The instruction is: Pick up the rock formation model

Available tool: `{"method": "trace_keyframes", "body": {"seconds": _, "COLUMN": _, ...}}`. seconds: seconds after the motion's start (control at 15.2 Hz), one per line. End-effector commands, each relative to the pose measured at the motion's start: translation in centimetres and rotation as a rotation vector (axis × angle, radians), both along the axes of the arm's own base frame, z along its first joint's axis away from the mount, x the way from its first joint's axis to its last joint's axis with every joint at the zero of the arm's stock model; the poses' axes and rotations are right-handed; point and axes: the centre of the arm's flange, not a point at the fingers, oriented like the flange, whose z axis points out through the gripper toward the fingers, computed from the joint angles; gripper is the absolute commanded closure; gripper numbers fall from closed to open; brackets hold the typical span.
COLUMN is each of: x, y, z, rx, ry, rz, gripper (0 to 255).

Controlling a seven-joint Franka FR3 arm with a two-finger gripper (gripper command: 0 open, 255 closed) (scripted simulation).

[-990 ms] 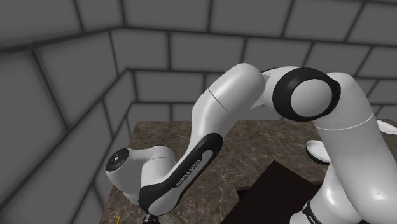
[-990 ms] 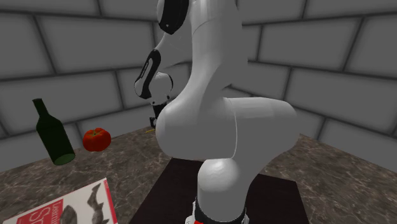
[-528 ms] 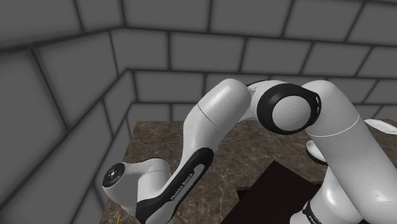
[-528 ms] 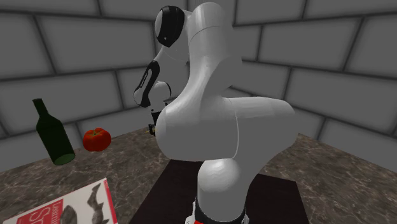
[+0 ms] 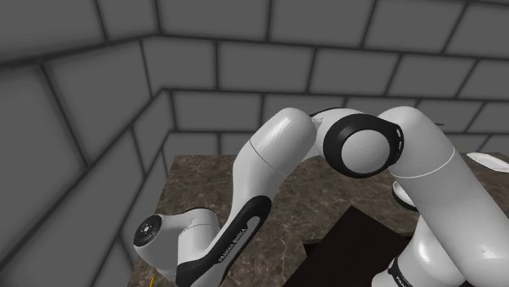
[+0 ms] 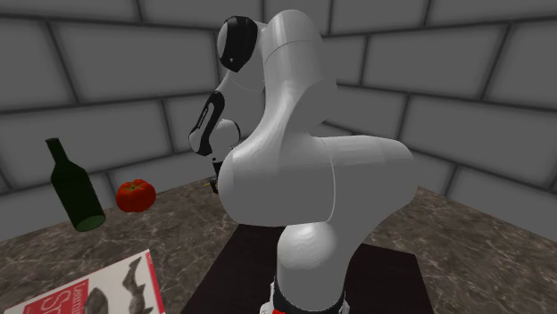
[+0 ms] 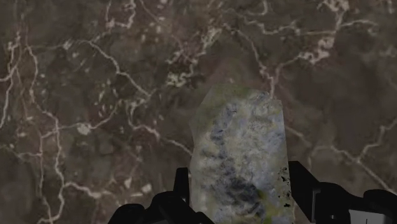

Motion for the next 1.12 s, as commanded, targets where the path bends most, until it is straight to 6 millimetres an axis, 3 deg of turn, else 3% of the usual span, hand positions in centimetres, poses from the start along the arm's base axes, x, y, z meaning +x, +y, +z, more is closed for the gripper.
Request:
{"method": "trace_keyframes", "body": {"seconds": 0.0, "x": 0.0, "y": -0.1, "z": -0.1, "rx": -0.001, "ry": 0.001, "rz": 0.000, "gripper": 255}}
{"method": "trace_keyframes", "body": {"seconds": 0.33, "x": 0.0, "y": 0.0, "z": -0.1, "rx": -0.001, "ry": 0.001, "rz": 0.000, "gripper": 255}}
{"method": "trace_keyframes", "body": {"seconds": 1.06, "x": 0.0, "y": 0.0, "z": 5.7, "rx": -0.001, "ry": 0.001, "rz": 0.000, "gripper": 255}}
